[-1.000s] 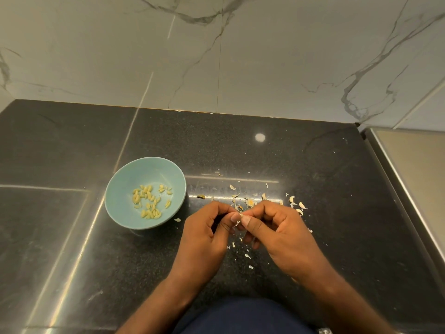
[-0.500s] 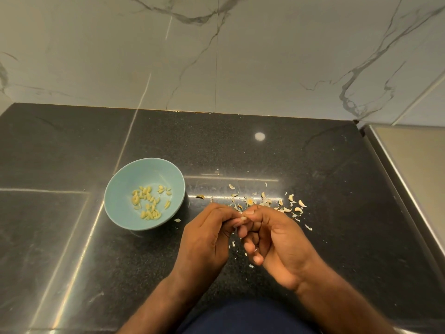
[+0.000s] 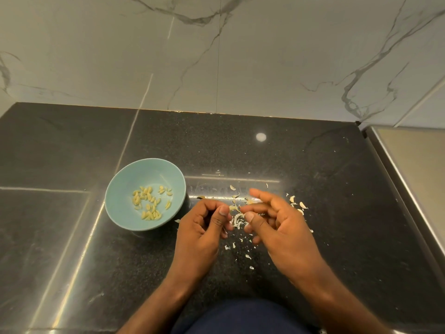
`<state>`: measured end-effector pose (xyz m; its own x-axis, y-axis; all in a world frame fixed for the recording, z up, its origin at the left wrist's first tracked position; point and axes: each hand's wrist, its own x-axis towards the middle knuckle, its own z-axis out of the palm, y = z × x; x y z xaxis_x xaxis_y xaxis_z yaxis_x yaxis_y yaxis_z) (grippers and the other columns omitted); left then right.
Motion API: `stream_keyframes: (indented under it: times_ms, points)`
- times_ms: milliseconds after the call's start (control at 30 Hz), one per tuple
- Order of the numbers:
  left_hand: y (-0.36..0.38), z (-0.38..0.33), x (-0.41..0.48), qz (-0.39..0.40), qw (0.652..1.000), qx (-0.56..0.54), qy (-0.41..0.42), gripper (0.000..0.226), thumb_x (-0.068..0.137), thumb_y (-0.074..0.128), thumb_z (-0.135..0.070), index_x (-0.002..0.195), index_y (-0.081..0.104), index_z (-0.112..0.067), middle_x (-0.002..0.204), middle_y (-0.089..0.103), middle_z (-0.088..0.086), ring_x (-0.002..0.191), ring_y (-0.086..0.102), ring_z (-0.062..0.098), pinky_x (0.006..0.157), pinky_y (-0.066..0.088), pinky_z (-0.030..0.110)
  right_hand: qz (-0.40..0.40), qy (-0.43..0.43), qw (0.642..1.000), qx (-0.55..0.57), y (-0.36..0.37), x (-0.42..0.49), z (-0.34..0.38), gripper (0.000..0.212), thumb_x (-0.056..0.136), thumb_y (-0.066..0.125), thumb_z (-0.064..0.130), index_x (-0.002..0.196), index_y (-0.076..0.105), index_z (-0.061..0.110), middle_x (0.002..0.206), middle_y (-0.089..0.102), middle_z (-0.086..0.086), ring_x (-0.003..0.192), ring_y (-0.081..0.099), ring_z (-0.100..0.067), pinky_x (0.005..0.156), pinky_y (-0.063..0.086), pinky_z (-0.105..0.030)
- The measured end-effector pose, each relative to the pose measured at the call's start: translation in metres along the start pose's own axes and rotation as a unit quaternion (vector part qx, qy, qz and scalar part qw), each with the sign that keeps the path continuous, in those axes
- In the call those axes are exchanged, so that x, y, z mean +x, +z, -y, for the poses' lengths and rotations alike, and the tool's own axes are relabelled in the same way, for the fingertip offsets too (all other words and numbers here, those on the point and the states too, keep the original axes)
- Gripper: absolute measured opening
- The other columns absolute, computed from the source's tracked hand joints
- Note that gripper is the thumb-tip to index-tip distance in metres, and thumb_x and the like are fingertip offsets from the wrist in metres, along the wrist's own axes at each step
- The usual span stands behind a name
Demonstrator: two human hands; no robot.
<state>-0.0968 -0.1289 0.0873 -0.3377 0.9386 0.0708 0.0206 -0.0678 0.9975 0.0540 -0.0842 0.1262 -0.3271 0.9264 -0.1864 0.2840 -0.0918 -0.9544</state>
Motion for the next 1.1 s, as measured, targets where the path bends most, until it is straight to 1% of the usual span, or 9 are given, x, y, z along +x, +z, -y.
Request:
stream_keyframes:
  times_ms: [100,300,433,533,633,700,767,933,1100]
  points:
    - [-0.001,0.003,-0.001,0.013,1.0,0.007,-0.008,0.02,0.095,0.057,-0.027,0.087,0.065,-0.011,0.071,0.065,0.006,0.064,0.062,0.02,0.058,0.052,0.031,-0.012,-0.013,0.999,0.045,0.005,0.0,-0.001,0.022,0.09,0.07,0.012,0.109,0.068,0.022,0.084,0.074,-0.003,0.068,0.069,-0.018,0.061,0.055,-0.027]
    - [-0.001,0.002,-0.003,0.037,0.998,-0.017,-0.038,0.02,0.095,0.062,-0.026,0.089,0.068,-0.008,0.07,0.067,0.004,0.063,0.062,0.014,0.059,0.051,0.025,0.031,0.011,0.994,0.104,0.013,0.004,-0.004,0.006,0.09,0.068,0.008,0.094,0.073,0.011,0.077,0.072,-0.006,0.061,0.064,-0.017,0.054,0.051,-0.027]
    - [0.002,-0.002,-0.004,0.037,0.995,-0.068,-0.068,0.027,0.089,0.056,-0.025,0.088,0.063,0.002,0.068,0.065,0.001,0.061,0.059,0.012,0.057,0.049,0.021,0.034,0.075,0.968,0.239,0.018,0.004,-0.005,0.015,0.093,0.059,0.022,0.089,0.066,0.009,0.069,0.063,-0.006,0.054,0.054,-0.015,0.048,0.044,-0.024]
    - [0.002,0.001,-0.003,0.021,0.991,-0.087,-0.099,0.029,0.088,0.056,-0.027,0.087,0.061,0.002,0.069,0.064,0.001,0.062,0.059,0.013,0.055,0.048,0.021,-0.028,0.083,0.968,0.234,0.012,0.006,-0.008,0.027,0.093,0.057,0.035,0.077,0.06,0.014,0.058,0.053,-0.004,0.049,0.047,-0.015,0.046,0.04,-0.025]
    - [0.0,0.006,-0.003,0.008,0.99,-0.076,-0.121,0.021,0.095,0.056,-0.02,0.087,0.063,-0.002,0.071,0.065,0.003,0.063,0.059,0.014,0.056,0.048,0.022,-0.041,0.023,0.993,0.109,0.005,0.014,-0.013,0.012,0.097,0.059,0.018,0.108,0.062,0.02,0.087,0.069,0.005,0.071,0.065,-0.012,0.058,0.05,-0.028]
    - [-0.002,0.011,-0.003,-0.001,0.991,-0.057,-0.124,0.019,0.097,0.056,-0.018,0.087,0.065,-0.005,0.073,0.065,0.003,0.064,0.06,0.014,0.057,0.048,0.022,0.011,0.022,1.0,0.009,0.005,0.017,-0.019,0.064,0.097,0.056,-0.001,0.143,0.038,0.039,0.126,0.058,0.02,0.107,0.063,0.001,0.077,0.056,-0.027]
    - [-0.003,0.014,-0.003,0.001,0.992,-0.035,-0.122,0.019,0.097,0.056,-0.022,0.088,0.066,-0.009,0.074,0.067,0.002,0.065,0.061,0.014,0.058,0.049,0.023,0.029,0.025,0.999,-0.01,0.006,0.016,-0.02,0.063,0.096,0.06,0.004,0.14,0.04,0.045,0.127,0.06,0.02,0.116,0.059,0.002,0.088,0.053,-0.023]
    - [-0.004,0.013,-0.002,0.032,0.993,-0.009,-0.109,0.024,0.093,0.055,-0.035,0.087,0.067,-0.014,0.071,0.066,0.004,0.064,0.061,0.013,0.058,0.049,0.023,0.029,0.0,0.999,0.043,0.017,0.011,-0.02,0.012,0.092,0.067,0.012,0.1,0.072,0.019,0.088,0.075,0.0,0.079,0.071,-0.015,0.071,0.056,-0.026]
    - [-0.004,0.012,-0.004,0.05,0.992,-0.043,-0.106,0.028,0.09,0.052,-0.037,0.079,0.061,-0.013,0.061,0.057,-0.004,0.057,0.052,0.009,0.053,0.043,0.018,0.074,0.108,0.979,0.155,0.02,0.014,-0.017,0.011,0.096,0.06,0.011,0.087,0.067,0.011,0.073,0.065,-0.004,0.06,0.059,-0.016,0.053,0.047,-0.025]
